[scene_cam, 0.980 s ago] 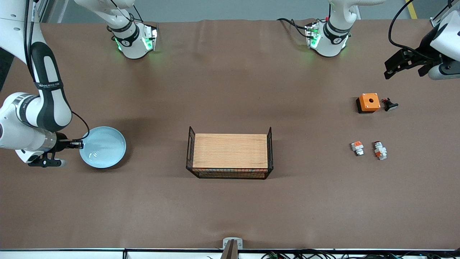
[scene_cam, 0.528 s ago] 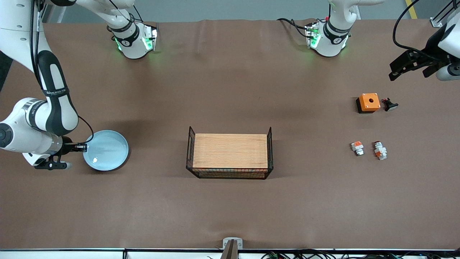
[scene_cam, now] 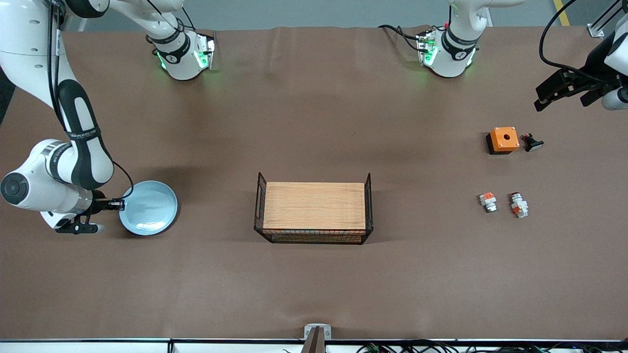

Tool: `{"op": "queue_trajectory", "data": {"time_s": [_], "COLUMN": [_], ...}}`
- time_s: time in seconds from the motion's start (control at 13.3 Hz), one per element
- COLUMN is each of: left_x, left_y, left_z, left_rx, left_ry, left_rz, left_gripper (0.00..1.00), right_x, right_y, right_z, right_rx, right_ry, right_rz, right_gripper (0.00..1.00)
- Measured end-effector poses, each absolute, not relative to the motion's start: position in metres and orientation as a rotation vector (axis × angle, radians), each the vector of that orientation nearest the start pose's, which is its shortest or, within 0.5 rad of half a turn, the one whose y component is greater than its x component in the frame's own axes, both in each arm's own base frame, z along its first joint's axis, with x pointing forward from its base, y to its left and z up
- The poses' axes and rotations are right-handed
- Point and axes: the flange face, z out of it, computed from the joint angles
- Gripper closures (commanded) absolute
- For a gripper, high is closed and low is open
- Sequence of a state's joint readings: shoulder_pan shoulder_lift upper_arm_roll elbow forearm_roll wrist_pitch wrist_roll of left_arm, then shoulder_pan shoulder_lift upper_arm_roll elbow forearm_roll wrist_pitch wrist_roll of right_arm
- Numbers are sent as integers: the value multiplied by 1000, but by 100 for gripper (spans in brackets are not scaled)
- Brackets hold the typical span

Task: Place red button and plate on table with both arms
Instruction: 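Lower the blue plate flat onto the table with the right gripper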

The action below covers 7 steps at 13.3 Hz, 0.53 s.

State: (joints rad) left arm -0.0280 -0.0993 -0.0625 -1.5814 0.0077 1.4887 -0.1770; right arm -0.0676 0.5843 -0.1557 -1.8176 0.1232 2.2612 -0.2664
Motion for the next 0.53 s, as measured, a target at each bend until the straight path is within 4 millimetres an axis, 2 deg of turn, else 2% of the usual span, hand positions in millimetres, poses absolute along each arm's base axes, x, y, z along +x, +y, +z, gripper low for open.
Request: {"op": "queue_trajectory", "data": {"time_s": [0.08, 0.23, 0.3, 0.53], "left_x": [513, 514, 515, 517], "left_y": [-47, -47, -47, -48], "left_z": [665, 662, 660, 656], "left_rx": [-3126, -3125, -3125, -3124], "left_ry": [-137, -137, -137, -137], "left_rz": [-12, -3, 5, 15], "left_gripper": [0, 0, 0, 0], "right_x": [621, 619, 619, 624], "right_y": [-135, -139, -139, -135], "right_z": [206, 201, 200, 207], "right_rx": [-3100, -3098, -3098, -3092], "right_ry": [40, 50, 52, 41], "right_rz": [201, 214, 217, 213], "right_gripper": [74, 16, 4, 1]}}
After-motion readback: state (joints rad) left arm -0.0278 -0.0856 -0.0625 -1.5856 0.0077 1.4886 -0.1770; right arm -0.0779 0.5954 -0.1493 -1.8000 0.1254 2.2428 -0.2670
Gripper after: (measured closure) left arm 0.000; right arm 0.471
